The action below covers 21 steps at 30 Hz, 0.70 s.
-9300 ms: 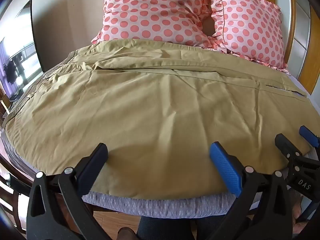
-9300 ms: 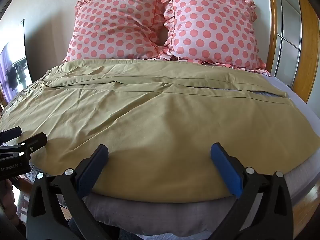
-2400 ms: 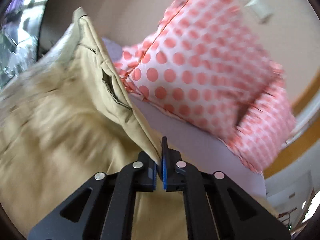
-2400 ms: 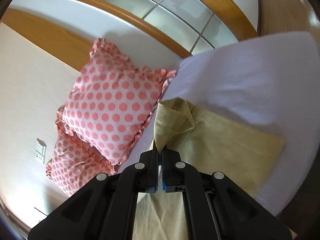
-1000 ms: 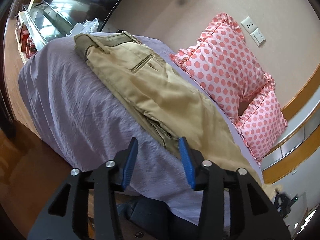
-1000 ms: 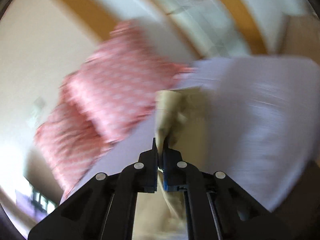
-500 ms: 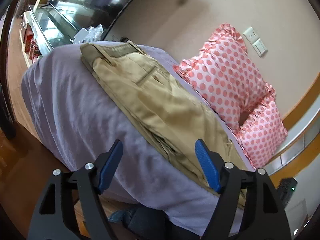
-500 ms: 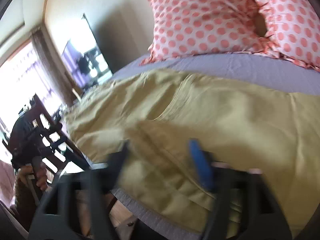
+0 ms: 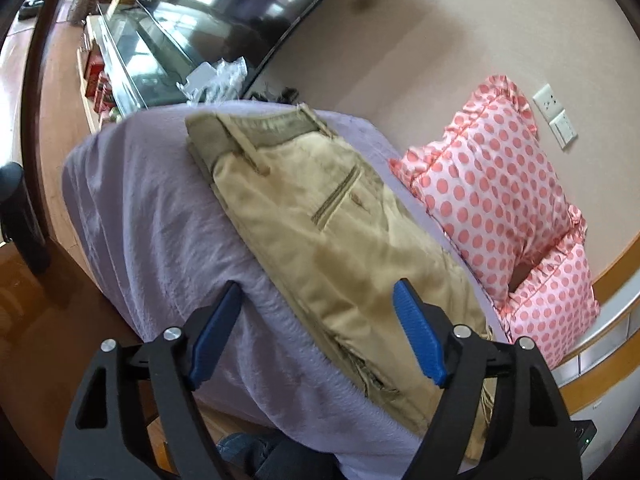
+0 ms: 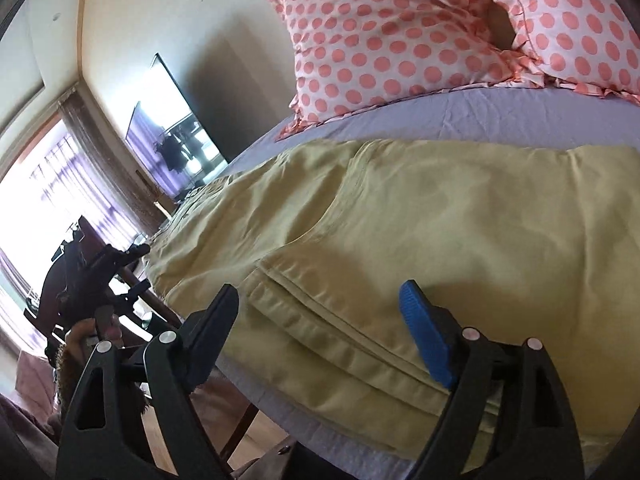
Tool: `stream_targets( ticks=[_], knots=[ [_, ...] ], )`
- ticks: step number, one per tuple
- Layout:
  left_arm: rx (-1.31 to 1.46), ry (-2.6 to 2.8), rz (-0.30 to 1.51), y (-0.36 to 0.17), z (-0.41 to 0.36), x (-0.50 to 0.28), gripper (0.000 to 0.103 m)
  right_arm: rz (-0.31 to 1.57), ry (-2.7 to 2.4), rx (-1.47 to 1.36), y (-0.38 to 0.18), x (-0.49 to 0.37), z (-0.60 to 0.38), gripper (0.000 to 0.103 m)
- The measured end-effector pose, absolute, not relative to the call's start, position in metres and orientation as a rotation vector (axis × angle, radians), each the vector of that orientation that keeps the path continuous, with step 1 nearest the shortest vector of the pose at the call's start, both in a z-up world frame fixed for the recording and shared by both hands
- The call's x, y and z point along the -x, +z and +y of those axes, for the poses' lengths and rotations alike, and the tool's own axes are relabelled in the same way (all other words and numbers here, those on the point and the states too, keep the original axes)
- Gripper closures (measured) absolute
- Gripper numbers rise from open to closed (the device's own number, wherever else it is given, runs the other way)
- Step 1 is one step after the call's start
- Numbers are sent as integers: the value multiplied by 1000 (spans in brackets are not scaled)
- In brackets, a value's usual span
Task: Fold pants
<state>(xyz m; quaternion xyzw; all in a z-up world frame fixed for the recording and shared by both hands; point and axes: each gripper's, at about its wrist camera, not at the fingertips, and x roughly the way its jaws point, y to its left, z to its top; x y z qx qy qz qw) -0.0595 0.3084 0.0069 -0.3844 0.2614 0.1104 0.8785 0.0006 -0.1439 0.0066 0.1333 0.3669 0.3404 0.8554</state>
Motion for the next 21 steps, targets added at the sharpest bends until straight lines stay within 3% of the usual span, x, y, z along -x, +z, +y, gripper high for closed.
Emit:
stream_targets(
  ticks=[17, 18, 20, 21],
  knots=[
    [1031, 107, 541, 4, 347, 32, 22, 761, 734, -299, 4, -3, -143, 16],
    [1036, 114, 540, 3, 350, 29, 30, 760, 737, -301, 4, -2, -143, 16],
    [1053, 137, 542, -2, 357, 25, 57, 760, 743, -308, 4, -2, -145, 16],
    [1067, 160, 549, -7, 362, 23, 88, 759, 745, -312, 4, -1, -146, 16]
  ],
)
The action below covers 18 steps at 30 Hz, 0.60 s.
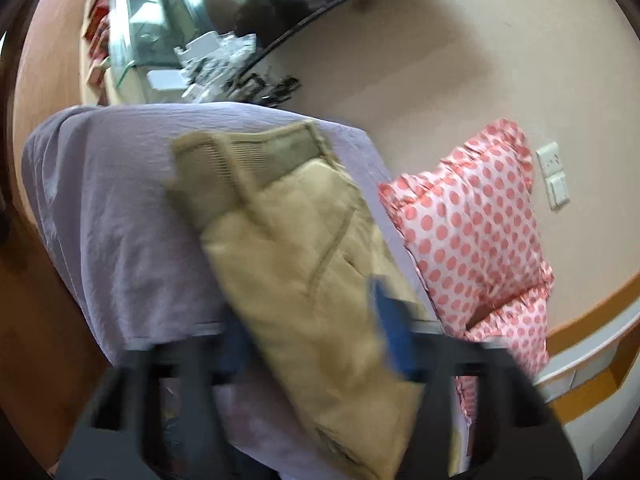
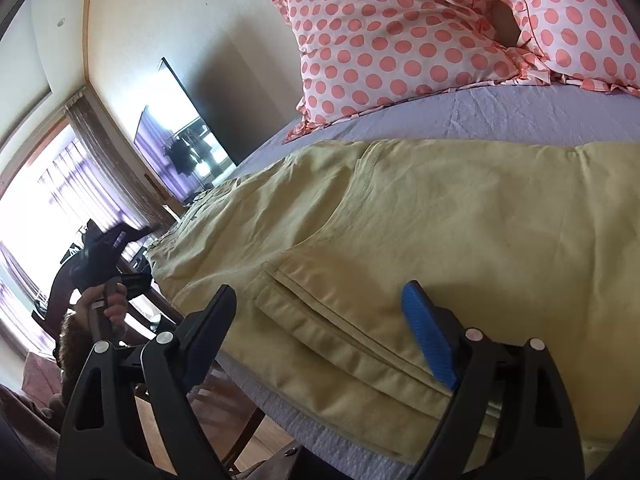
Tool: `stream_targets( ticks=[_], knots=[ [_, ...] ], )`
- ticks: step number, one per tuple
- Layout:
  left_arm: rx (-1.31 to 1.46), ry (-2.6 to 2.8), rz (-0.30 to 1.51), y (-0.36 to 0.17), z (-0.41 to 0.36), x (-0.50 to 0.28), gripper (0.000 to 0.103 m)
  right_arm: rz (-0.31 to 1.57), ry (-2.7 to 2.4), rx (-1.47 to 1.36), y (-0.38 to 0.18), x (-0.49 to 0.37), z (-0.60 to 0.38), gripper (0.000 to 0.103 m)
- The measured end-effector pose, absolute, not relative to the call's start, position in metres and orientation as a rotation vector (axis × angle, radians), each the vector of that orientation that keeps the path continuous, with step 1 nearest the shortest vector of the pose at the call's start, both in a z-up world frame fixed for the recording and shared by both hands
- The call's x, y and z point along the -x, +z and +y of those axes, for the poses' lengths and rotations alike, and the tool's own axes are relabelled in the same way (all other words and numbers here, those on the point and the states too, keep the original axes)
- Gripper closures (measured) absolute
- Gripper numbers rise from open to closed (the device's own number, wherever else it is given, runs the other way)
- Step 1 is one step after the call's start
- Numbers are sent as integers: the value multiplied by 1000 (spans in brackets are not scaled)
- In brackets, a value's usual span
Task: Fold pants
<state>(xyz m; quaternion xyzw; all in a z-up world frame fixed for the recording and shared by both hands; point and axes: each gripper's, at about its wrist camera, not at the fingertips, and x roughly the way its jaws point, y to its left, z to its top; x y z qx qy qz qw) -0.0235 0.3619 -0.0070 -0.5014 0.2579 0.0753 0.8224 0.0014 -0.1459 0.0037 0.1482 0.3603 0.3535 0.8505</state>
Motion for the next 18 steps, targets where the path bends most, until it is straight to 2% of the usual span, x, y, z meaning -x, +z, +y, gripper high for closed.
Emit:
stream_targets(
  ticks=[2, 7, 11, 13, 15, 18],
  knots=[
    [1073, 177, 555, -10, 364, 23, 92, 755, 744, -320, 4, -1, -150, 16],
    [713, 180, 525, 61, 311, 6, 95, 719, 718, -362, 9, 2, -171, 16],
    [416, 11, 490, 127, 216, -22, 95, 654, 629, -434, 15, 6, -214, 16],
    [245, -133, 478, 148, 145, -32, 94, 619, 567, -486, 18, 9, -242, 16],
    [104, -310, 485, 150, 72, -34, 94, 595, 502, -529, 21, 12, -268, 13],
    [-56, -540, 567, 121, -20, -30, 94, 559, 418, -608, 23, 19, -307, 12]
  ],
)
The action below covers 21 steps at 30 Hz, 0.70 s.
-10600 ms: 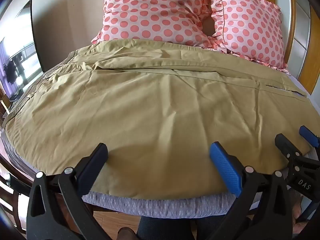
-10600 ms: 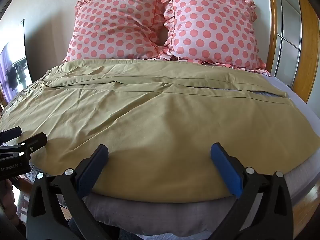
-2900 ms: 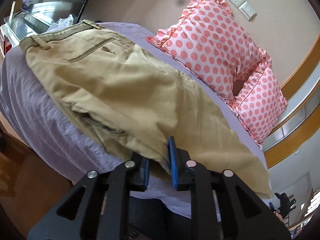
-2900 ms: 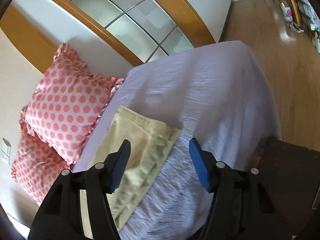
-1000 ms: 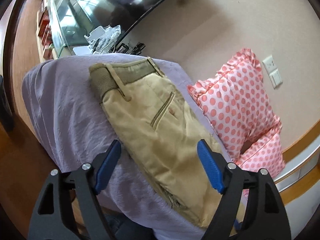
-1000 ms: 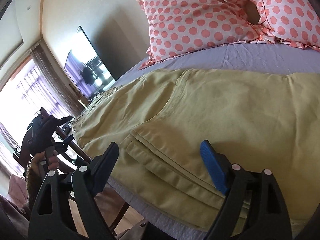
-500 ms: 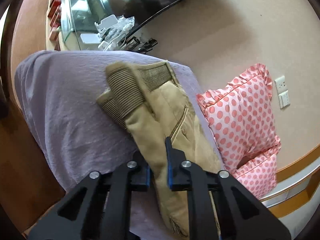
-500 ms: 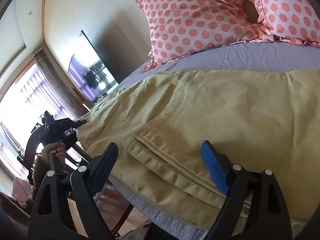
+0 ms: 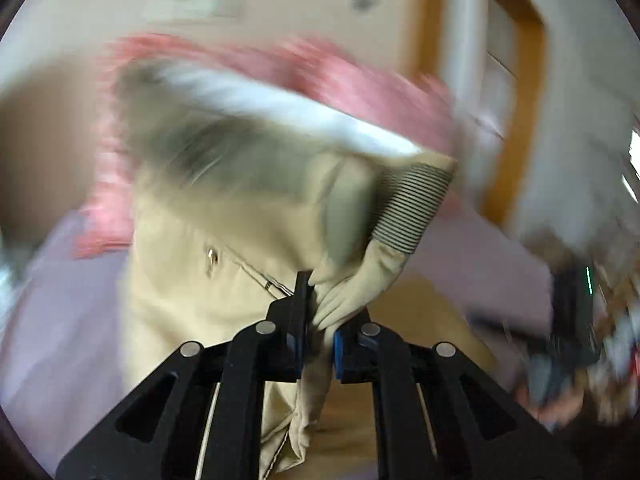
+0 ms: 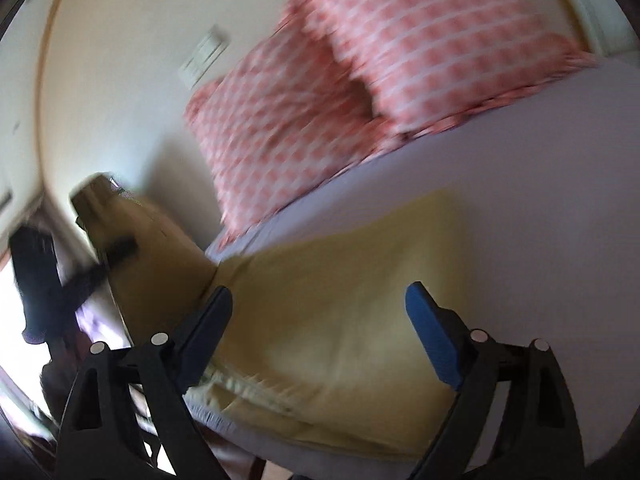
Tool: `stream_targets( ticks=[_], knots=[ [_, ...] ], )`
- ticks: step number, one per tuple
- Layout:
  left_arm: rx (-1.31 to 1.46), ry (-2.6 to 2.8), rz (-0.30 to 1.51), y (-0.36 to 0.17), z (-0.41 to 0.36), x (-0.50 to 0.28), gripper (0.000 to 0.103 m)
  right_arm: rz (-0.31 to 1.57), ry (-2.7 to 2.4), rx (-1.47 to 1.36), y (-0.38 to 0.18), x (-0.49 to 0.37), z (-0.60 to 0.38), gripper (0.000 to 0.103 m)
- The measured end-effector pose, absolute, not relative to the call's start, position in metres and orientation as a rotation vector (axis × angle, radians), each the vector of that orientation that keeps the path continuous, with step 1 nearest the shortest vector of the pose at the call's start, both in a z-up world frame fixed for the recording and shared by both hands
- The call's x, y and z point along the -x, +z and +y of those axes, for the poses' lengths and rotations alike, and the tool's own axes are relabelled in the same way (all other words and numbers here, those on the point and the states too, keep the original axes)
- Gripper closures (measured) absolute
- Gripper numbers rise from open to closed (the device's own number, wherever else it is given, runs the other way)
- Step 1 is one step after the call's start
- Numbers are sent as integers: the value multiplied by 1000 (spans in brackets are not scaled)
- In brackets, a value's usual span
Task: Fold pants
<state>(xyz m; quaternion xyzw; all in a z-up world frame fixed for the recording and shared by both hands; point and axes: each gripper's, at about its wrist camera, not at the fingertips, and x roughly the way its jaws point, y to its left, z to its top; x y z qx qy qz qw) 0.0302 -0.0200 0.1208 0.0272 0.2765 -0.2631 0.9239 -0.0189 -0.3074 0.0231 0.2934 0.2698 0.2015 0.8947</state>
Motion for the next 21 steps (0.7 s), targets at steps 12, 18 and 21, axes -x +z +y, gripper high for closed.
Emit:
stream_targets(
  ticks=[12, 18, 21],
  knots=[
    [-198, -851, 732, 46, -89, -1, 83, 733, 416, -712, -4, -21, -340, 14],
    [125, -618, 753, 79, 22, -50, 44, 811, 398, -580, -9, -49, -325, 37],
    [217, -411, 877, 62, 76, -99, 44, 839, 426, -602, -12, -57, -327, 49]
  ],
)
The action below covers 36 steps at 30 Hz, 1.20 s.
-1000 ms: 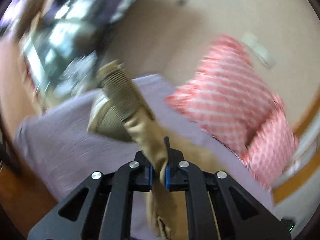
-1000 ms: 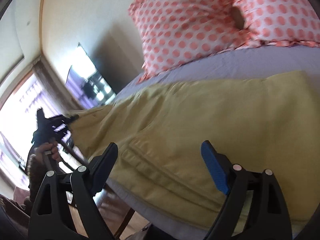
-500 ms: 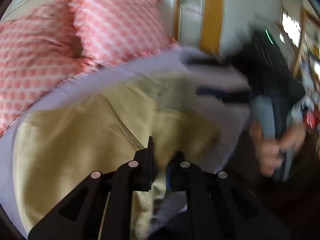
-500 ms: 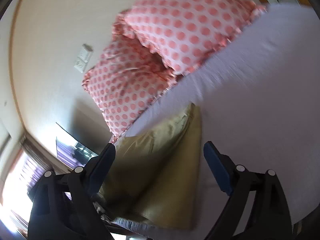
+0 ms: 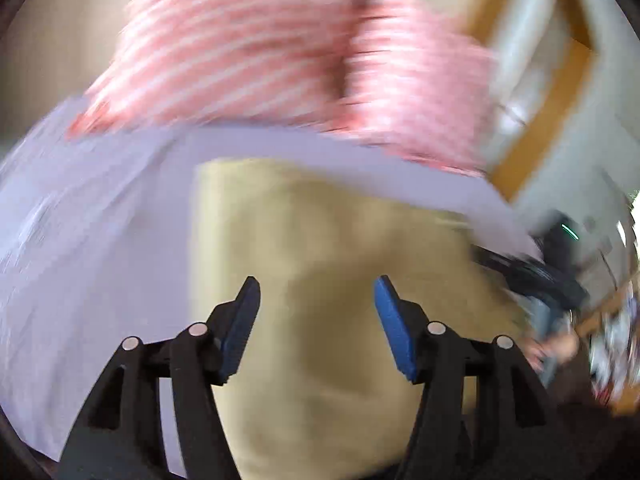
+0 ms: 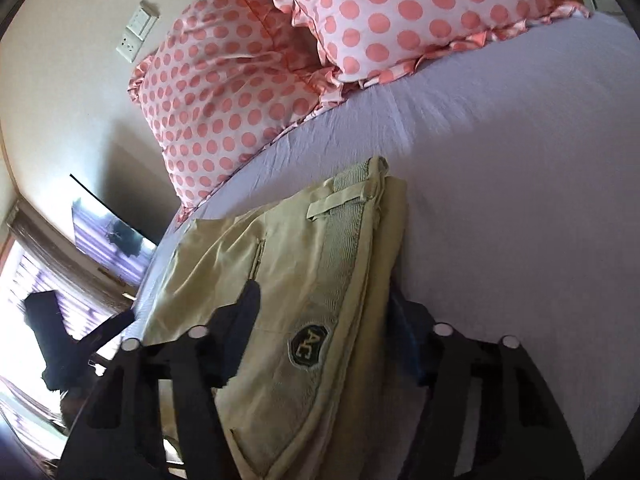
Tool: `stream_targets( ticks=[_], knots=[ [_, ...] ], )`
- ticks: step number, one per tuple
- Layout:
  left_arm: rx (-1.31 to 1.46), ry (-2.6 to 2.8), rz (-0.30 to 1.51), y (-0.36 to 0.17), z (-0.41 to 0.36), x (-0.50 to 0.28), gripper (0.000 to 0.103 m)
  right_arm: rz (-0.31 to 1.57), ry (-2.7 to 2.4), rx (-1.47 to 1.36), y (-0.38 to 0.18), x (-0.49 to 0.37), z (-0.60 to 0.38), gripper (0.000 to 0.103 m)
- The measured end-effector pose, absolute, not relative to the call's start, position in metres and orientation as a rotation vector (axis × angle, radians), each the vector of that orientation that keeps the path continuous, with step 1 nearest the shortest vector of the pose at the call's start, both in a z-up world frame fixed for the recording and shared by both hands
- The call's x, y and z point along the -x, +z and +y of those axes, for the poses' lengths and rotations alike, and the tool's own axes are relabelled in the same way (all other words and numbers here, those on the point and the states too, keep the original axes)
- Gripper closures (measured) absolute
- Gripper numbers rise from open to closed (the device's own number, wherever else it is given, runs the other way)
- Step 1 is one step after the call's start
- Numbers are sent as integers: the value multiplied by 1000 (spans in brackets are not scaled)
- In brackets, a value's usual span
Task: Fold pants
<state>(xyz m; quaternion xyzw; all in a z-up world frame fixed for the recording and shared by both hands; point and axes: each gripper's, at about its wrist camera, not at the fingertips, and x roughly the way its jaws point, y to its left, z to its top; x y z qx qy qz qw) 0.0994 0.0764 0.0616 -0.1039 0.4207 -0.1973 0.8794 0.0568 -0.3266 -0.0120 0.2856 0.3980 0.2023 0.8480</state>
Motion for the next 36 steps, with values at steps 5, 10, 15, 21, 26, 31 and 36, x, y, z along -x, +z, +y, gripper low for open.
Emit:
stream_targets(
  ticks=[5, 10, 15, 21, 26, 31, 36],
  knots=[
    [369, -448, 1042, 28, 106, -146, 43, 852, 457, -639, -16, -61, -335, 55],
    [470, -603, 1035, 21, 103, -145, 59, 886, 576, -742, -29, -70, -334, 86],
    [516, -659, 1042, 27, 98, -150, 98, 845, 694, -893, -25, -76, -342, 91],
    [382, -631, 878, 92, 78, -166, 99, 754, 715, -802, 33, -108, -334, 93],
    [240, -491, 805, 96, 50, -220, 98, 675, 623, -764, 49, -161, -343, 93],
    [211, -332, 1030, 28, 40, -264, 76, 926, 354, -676, -1, -203, -335, 85],
    [238, -351, 906, 61, 61, -227, 73, 806, 285, -634, 29, -173, -351, 52]
  ],
)
